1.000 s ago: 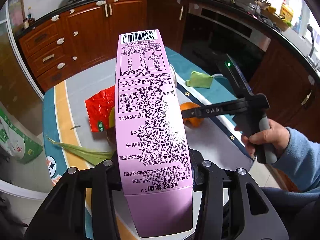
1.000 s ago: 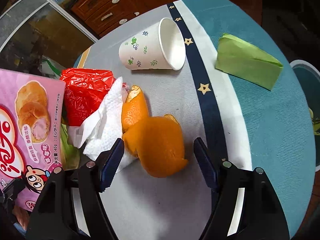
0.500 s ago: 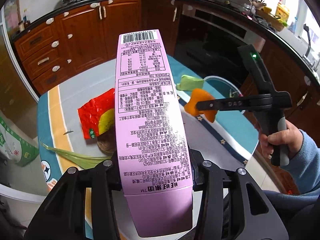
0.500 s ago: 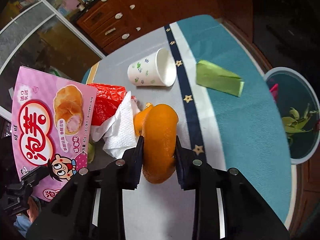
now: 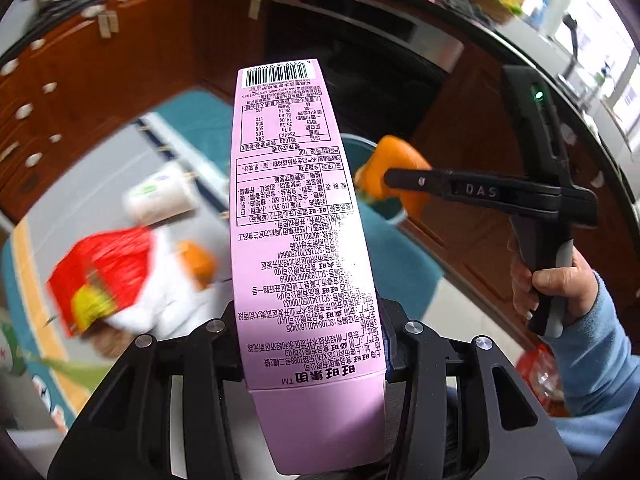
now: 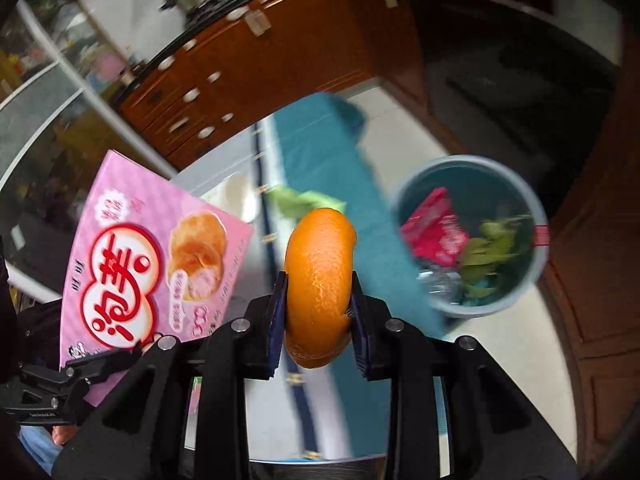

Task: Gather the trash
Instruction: 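Carry the box and peel over the bin and open both tools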

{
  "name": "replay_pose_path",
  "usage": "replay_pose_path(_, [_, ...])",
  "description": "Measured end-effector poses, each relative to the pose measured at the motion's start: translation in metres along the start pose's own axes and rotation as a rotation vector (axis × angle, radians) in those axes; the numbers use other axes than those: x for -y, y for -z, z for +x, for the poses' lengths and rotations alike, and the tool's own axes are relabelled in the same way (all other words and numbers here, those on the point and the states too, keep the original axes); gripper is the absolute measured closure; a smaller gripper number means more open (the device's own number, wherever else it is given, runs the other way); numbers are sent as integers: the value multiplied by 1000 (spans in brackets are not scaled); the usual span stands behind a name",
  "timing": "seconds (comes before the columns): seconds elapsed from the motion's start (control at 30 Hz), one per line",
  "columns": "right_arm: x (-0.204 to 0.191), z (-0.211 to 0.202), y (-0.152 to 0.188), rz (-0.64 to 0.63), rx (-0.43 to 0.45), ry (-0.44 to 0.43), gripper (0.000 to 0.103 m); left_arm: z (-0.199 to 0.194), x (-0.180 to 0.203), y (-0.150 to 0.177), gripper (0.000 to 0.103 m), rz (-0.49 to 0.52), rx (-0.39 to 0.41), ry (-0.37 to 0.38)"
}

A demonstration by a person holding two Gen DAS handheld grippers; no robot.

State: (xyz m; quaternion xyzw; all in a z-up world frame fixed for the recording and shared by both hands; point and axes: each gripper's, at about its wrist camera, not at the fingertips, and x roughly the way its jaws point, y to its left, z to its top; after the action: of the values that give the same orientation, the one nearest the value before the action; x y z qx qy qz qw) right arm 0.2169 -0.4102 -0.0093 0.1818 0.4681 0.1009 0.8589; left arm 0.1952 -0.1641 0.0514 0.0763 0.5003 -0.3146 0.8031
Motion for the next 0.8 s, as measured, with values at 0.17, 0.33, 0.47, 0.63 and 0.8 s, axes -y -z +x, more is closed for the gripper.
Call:
replay_pose_path(0.17, [60, -24, -10, 76, 38, 61, 76, 47, 44, -45, 58, 51, -106, 66])
replay_pose_path(0.33, [108, -18, -15, 133, 27, 83, 76, 104, 82, -87, 58, 80, -207, 93])
replay_pose_path(0.47, [140, 0, -19, 181, -4, 91, 76, 152, 97, -111, 57, 71, -295, 93])
replay_pose_path(0.63, [170, 28, -29, 191, -66, 106, 76, 201, 101, -130, 57, 41, -377, 55])
replay_pose_path(0.8, [186, 54, -40, 189, -114, 104, 76, 238, 99, -151, 57, -14, -441, 37])
